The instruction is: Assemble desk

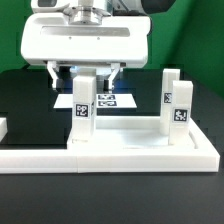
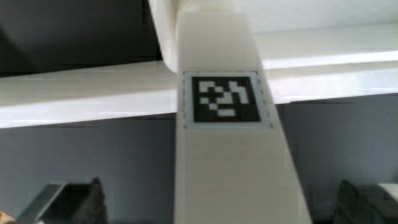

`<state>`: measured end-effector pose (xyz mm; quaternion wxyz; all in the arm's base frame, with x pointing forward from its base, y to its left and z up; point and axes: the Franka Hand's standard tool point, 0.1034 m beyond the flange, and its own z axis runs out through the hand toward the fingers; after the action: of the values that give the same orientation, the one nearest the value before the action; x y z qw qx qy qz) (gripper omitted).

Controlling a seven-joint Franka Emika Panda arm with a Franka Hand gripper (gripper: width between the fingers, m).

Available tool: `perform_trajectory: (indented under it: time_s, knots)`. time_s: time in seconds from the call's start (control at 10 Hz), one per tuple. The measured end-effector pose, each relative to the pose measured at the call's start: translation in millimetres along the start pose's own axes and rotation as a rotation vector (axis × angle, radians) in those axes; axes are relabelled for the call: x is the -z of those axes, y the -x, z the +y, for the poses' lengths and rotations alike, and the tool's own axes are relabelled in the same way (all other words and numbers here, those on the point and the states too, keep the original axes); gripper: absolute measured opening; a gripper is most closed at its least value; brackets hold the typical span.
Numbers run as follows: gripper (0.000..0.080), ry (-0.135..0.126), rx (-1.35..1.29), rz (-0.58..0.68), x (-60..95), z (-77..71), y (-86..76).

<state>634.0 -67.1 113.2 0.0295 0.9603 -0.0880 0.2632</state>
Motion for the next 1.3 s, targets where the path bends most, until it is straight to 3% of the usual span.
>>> perform_trajectory:
  time_s: [0.3,0.5,0.7,0.8,1.0,1.1,1.3]
  knots:
    - [0.0649,-0.009,-0.009,-0.019,-0.2,-1.0,2.1]
    - [0.0649,-0.085,-0.076,-0.156,9.5,-2.2,1.4]
    - [0.0649,-0.136,-0.141,-0.265,14.6,-1.2,-2.7]
    - [0.0649,-0.157,-0.154,-0.361,11.5,-3.2,3.6]
    - [0.0649,-0.169,-0.176,-0.547,2.6,-2.3,10.2]
    - [0.0649,-0.161,-0.172,-0.544,-2.1,-2.7,1.0]
    - [0.0649,-0.152,-0.191,-0.551,-5.2,-3.3,4.8]
